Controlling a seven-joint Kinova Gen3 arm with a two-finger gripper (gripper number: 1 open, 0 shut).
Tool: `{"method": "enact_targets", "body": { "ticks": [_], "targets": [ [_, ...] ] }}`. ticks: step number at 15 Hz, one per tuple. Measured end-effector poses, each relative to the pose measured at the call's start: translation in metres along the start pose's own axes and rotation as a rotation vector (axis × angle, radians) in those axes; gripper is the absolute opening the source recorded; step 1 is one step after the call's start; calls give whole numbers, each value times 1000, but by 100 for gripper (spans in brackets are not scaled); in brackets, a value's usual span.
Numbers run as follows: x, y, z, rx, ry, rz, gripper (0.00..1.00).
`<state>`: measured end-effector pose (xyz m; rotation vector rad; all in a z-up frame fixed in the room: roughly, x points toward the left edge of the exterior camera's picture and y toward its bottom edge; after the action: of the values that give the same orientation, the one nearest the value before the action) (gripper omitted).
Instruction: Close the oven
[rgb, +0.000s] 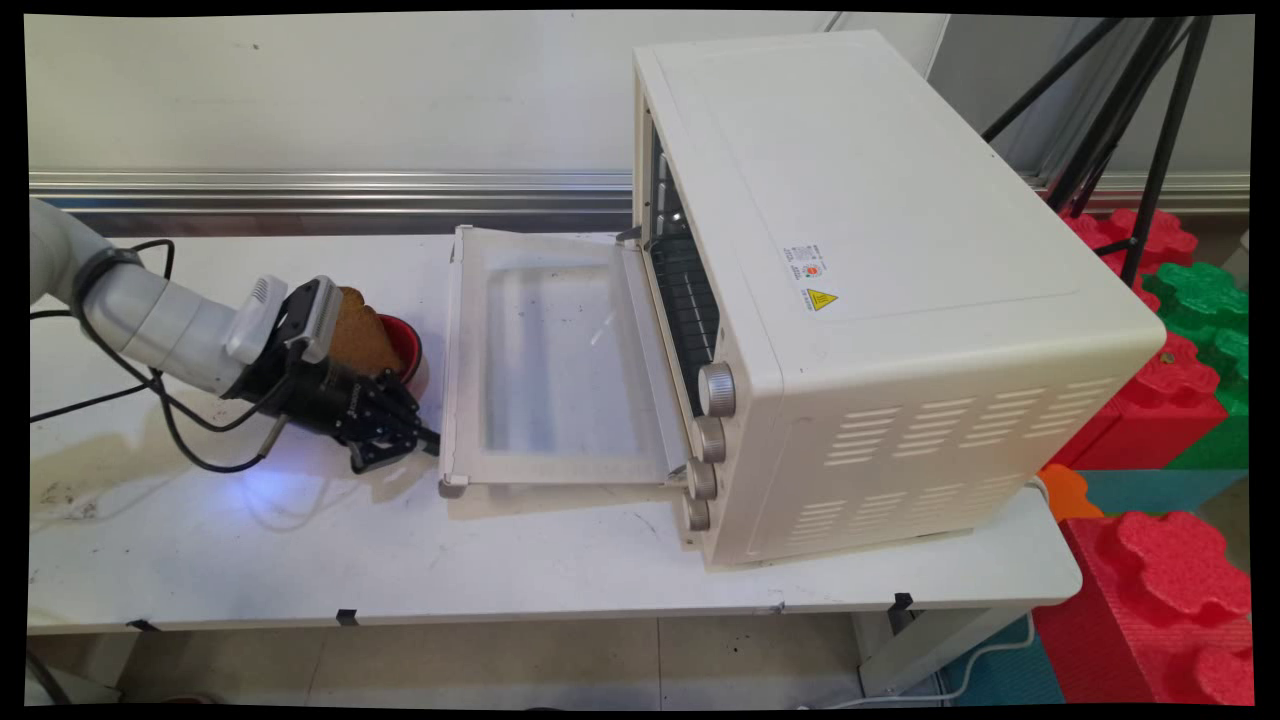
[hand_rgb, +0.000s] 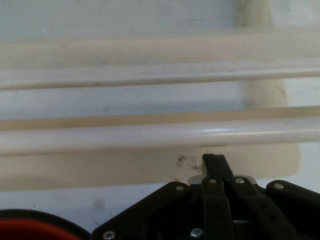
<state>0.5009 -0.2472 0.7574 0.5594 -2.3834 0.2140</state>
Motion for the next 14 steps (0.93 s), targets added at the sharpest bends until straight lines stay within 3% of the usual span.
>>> {"method": "enact_targets", "body": {
  "ticks": [14],
  "targets": [
    [10,-19,0,62,99,17,0]
  ]
}}
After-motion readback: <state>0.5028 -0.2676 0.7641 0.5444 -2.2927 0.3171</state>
